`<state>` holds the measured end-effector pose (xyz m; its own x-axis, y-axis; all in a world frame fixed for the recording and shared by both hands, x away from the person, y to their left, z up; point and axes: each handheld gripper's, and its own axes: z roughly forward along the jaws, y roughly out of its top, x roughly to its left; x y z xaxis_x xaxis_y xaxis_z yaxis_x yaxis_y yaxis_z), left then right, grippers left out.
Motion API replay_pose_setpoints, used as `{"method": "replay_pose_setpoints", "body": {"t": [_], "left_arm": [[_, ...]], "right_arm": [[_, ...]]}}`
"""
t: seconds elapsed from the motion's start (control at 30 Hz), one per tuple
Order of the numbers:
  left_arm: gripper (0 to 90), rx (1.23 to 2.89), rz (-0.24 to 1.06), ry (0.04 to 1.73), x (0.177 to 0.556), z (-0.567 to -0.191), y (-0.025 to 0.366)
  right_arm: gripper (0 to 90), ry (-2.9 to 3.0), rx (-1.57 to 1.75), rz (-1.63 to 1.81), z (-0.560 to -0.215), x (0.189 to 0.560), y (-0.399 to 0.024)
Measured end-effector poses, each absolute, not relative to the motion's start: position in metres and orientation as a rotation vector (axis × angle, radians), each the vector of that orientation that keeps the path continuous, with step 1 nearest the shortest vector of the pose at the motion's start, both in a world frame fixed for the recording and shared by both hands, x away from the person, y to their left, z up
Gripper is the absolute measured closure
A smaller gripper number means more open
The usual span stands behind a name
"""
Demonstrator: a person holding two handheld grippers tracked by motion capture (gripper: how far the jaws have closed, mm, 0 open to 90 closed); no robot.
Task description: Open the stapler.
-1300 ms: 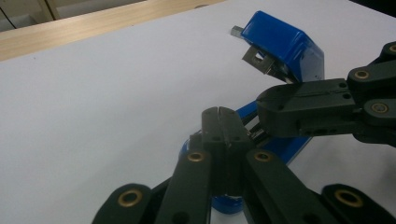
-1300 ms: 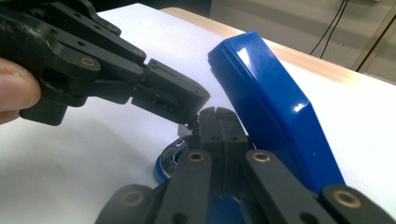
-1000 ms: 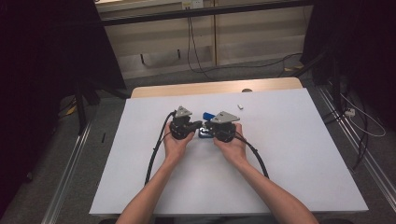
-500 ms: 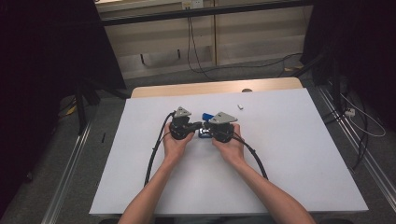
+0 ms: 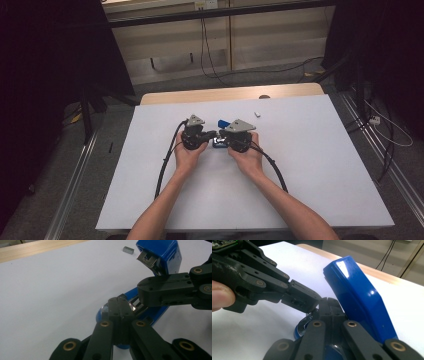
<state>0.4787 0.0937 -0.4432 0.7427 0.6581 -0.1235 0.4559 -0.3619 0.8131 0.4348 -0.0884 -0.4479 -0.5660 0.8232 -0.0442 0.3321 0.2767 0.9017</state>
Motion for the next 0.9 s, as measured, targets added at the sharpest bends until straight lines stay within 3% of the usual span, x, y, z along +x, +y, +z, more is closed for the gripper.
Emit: {"method": "replay_pose_setpoints", "body": {"t": [0.9], "left_arm": [[90.0,2.014,0.281,0.848,0.4781,-0.4436,0.0934]], "right_arm": [[90.0,1.992,1.049,1.241,-0.4405,0.4323,-0.0946]]}}
